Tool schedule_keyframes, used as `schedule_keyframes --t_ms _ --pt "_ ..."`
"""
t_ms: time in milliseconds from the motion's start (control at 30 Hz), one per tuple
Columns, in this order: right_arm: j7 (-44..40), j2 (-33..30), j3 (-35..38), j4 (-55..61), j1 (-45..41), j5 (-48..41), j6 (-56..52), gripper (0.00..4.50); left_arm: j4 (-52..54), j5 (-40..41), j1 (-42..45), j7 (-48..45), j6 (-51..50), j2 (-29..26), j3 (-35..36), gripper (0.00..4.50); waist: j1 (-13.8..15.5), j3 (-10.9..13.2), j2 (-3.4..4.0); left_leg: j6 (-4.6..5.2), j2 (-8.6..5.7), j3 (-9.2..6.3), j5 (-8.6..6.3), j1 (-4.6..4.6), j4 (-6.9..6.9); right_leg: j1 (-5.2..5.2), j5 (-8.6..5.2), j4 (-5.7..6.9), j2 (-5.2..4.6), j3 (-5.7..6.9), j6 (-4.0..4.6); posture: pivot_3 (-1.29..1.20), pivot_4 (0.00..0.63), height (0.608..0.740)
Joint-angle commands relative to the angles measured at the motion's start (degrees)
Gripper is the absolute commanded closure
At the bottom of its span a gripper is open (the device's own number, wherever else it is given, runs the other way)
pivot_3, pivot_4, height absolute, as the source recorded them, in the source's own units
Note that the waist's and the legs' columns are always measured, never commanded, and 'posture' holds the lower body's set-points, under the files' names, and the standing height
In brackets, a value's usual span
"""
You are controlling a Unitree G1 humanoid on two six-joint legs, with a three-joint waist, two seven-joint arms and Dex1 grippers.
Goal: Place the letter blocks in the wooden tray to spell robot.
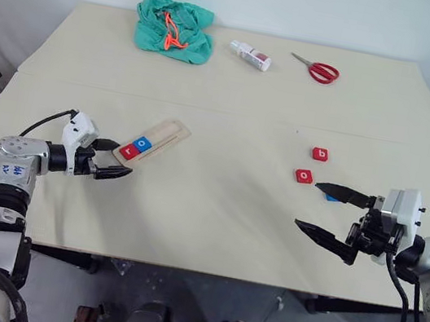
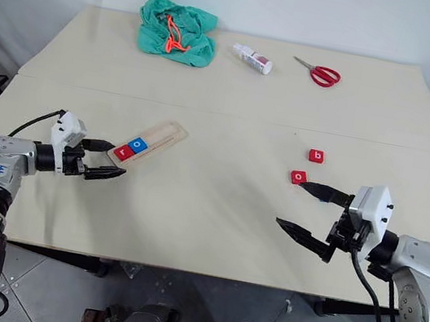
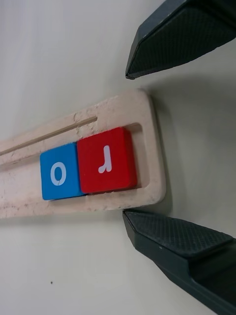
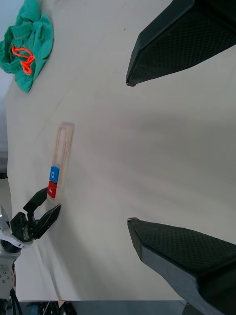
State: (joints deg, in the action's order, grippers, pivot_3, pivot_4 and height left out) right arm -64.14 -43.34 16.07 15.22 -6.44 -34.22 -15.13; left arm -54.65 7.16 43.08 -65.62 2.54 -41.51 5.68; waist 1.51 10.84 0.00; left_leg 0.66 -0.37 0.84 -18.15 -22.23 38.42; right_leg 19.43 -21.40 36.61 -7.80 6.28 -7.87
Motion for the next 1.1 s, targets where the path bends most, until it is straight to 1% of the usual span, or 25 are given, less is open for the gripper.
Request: schedule_keyframes --t_ms 33,267,367,433,533,667,733,800,867,1033,1100 --pt "-0.19 -0.32 0.32 0.08 -0.63 -0.32 0.85 0.02 -0.68 -0.72 0.05 1.72 0.57 0.84 -0.33 0.0 0.0 0.0 0.0 0.0 0.0 0.0 0.0 0.0 0.02 0.0 0.0 0.02 0.0 0.0 0.0 0.0 0.15 0.74" --pt "0.39 -0.16 0.24 0.78 -0.23 -0.02 0.65 0.02 -0.07 -2.22 -0.42 3.92 -1.85 2.85 -1.98 0.0 0.14 0.0 0.0 0.0 -0.01 -0.08 0.0 -0.01 0.28 -0.06 0.0 0.21 -0.01 0.0 0.0 0.0 0.15 0.74" --pt "0.51 -0.24 0.24 0.83 -0.25 -0.03 0.56 0.0 0.09 -2.47 -0.67 4.88 -4.88 3.45 -2.52 0.58 0.15 -0.01 0.01 0.0 -0.01 -0.11 0.0 0.0 0.36 -0.1 0.0 0.26 -0.01 -0.01 0.0 0.0 0.15 0.74" --pt "0.44 -0.3 0.2 0.69 -0.25 0.06 0.62 0.0 1.32 -1.58 -1.28 5.13 -5.11 3.77 -1.97 1.09 0.16 -0.01 0.02 0.01 -0.01 -0.11 -0.01 0.0 0.4 -0.12 0.0 0.26 -0.01 -0.02 0.0 0.0 0.15 0.74" --pt "0.1 -0.38 0.09 0.36 -0.24 0.21 0.82 0.0 3.82 -2.22 -2.08 4.75 -5.31 3.69 -2.98 1.09 0.17 -0.01 0.02 0.01 -0.01 -0.15 -0.01 -0.01 0.44 -0.13 0.0 0.27 -0.01 -0.03 0.0 0.0 0.15 0.74" --pt "-0.79 -0.56 0.4 -0.41 -0.17 0.19 1.21 0.0 10.78 -0.07 -4.58 2.43 -7.34 3.8 -2.7 1.09 0.11 -0.01 0.02 0.03 -0.02 -0.14 -0.02 -0.02 0.44 -0.13 0.0 0.26 -0.01 -0.05 0.0 0.0 0.15 0.74" --pt "-2.57 -1.35 0.48 -1.42 -0.02 0.13 1.4 0.0 17.77 0.82 -6.52 1.31 -9.69 4.13 -3.6 1.09 0.1 -0.01 0.02 0.03 -0.02 -0.16 -0.02 -0.03 0.44 -0.13 0.0 0.26 -0.01 -0.05 0.0 0.0 0.15 0.74" --pt "-5.87 -2.82 0.66 -3.35 0.5 0.27 2.05 0.0 26.3 2.03 -8.58 0.37 -11.94 4.73 -4.94 1.09 0.12 -0.01 0.03 0.04 -0.04 -0.16 -0.03 -0.05 0.44 -0.13 0.0 0.25 -0.01 -0.1 0.0 0.0 0.15 0.74" --pt "-9.35 -4.32 0.46 -5.78 0.78 0.91 3.41 0.0 31.92 2.56 -9.53 0.62 -14.48 5.43 -6.06 1.09 0.19 -0.01 0.02 0.07 -0.05 -0.2 -0.04 -0.1 0.46 -0.14 0.0 0.21 -0.02 -0.14 0.0 0.0 0.15 0.74" --pt "-17.6 -7.09 0.61 -11.08 1.49 1.06 6.74 0.0 41.21 2.74 -10.3 1.21 -17.21 7.84 -9.31 1.09 -0.1 0.0 0.01 0.07 0.03 -0.14 -0.04 -0.19 0.46 -0.16 0.0 -0.11 0.09 -0.15 0.0 0.0 0.15 0.74" --pt "-19.13 -7.44 0.88 -12.76 1.19 0.74 7.2 0.0 43.73 2.79 -10.34 1.12 -18.2 8.58 -10.59 1.09 -0.11 0.0 0.01 0.07 0.03 -0.12 -0.04 -0.19 0.45 -0.16 0.0 -0.12 0.1 -0.15 0.0 0.0 0.15 0.74"
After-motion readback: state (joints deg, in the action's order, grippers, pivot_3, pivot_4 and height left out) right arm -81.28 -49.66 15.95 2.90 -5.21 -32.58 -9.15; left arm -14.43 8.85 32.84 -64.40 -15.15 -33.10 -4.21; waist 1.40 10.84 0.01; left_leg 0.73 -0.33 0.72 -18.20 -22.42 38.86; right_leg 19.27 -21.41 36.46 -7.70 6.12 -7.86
